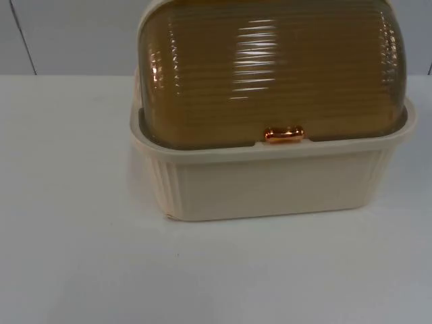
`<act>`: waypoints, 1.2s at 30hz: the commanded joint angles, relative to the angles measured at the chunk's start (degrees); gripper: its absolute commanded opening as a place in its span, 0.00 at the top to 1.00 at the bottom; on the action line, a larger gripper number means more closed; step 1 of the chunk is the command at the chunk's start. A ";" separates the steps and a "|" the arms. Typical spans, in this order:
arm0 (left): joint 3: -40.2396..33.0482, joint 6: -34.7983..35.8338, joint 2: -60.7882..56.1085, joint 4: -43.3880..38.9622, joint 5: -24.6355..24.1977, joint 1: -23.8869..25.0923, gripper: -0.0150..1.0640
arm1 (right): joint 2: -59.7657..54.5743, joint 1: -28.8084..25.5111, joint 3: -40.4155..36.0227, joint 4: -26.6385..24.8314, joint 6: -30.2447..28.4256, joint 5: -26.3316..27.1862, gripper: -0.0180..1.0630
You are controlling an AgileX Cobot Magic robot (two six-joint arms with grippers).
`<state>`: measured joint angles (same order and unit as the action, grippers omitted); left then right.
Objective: Open the box lid with the left hand, place the block into the box with the right hand, then close the box lid with the left hand.
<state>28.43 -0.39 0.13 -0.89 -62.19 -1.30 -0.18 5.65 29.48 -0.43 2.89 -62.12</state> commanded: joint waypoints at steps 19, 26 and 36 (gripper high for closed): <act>-0.01 0.39 -0.13 -1.08 0.57 -0.35 0.04 | 0.18 0.26 0.05 0.13 0.12 0.45 0.02; -0.01 0.39 -0.13 -1.19 0.57 -0.35 0.04 | 0.18 0.26 0.05 0.13 0.12 0.45 0.02; -0.01 0.39 -0.13 -2.61 0.68 -0.35 0.04 | 0.18 0.26 0.05 0.75 0.26 0.55 0.02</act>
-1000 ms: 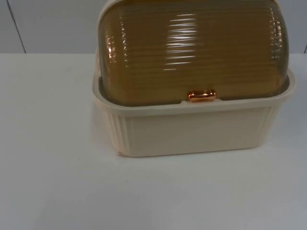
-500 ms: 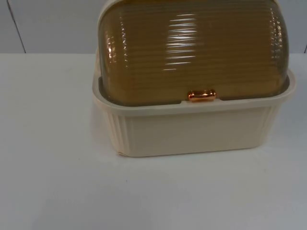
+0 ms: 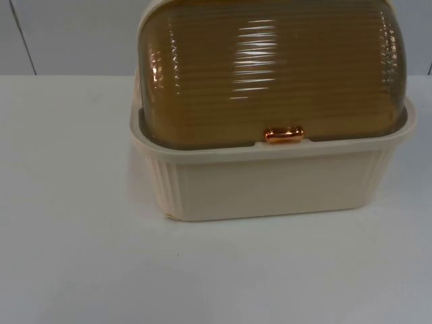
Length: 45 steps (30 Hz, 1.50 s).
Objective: Open the box lid with the left hand, place the block into the box with the right hand, then close the box lid with the left hand.
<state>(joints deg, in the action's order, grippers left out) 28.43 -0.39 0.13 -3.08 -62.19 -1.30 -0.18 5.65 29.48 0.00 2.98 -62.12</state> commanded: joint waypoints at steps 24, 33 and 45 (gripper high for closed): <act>16.55 4.77 23.91 0.54 26.32 -0.35 0.04 | -24.86 0.26 21.34 6.13 2.14 13.60 0.02; 16.55 4.77 35.97 1.45 33.22 -0.35 0.04 | -32.84 0.26 21.47 12.55 5.17 19.93 0.02; 22.14 -13.15 54.33 20.72 32.40 -4.12 0.04 | -33.56 0.26 21.47 20.89 10.12 19.81 0.02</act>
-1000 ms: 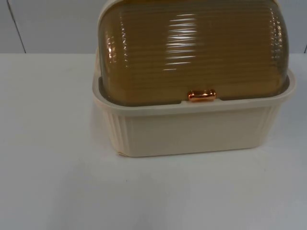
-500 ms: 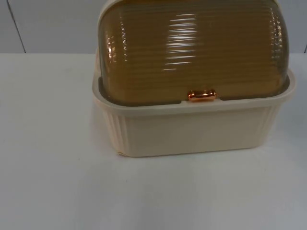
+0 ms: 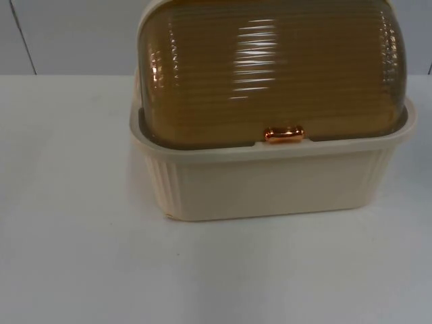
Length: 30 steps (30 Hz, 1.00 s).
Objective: Open the box lid with the left hand, place the block into the box with the right hand, then close the box lid with the left hand.
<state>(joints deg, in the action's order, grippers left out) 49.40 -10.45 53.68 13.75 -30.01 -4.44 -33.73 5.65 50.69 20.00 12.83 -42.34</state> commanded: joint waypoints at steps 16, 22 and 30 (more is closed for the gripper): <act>14.88 -6.19 23.93 -15.19 0.77 -38.18 0.04 | 0.00 0.26 0.26 0.89 0.27 -0.35 0.02; 14.88 -6.19 30.99 -29.64 0.77 -49.21 0.04 | 0.00 0.26 0.26 0.89 0.27 -0.35 0.02; 14.88 -1.17 42.61 -47.41 -4.27 -56.64 0.04 | 0.00 0.26 0.26 2.88 0.27 -0.25 0.02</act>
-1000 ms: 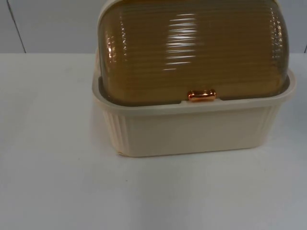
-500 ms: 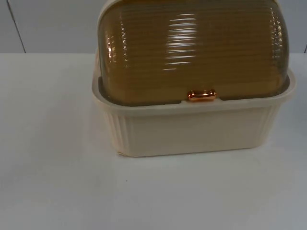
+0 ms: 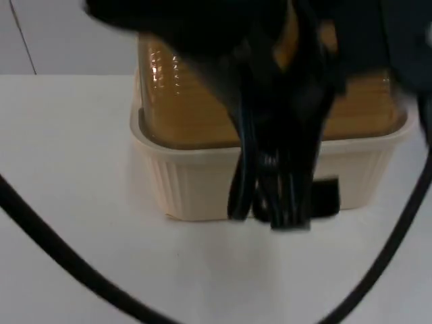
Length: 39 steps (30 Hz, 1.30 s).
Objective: Open the box lid with the left hand, place the block into the box with the right hand, then close the box lid with the left hand.
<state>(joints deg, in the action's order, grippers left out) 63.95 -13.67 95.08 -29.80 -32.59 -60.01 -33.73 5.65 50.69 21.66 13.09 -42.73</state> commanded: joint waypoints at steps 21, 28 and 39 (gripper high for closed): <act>0.21 63.25 13.00 -67.51 -11.45 -5.66 0.11 | 0.00 0.26 0.26 3.67 0.60 1.32 0.02; -5.55 63.57 13.00 -66.35 -6.33 -5.66 0.76 | 0.00 0.26 0.26 3.67 1.46 2.19 0.02; -6.56 67.48 13.00 -64.33 -1.72 -3.11 0.99 | 0.00 0.26 0.26 3.67 3.00 2.19 0.02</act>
<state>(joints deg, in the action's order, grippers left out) 57.64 52.80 108.26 -94.71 -35.50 -63.63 -33.73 5.65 50.69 24.95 15.61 -41.03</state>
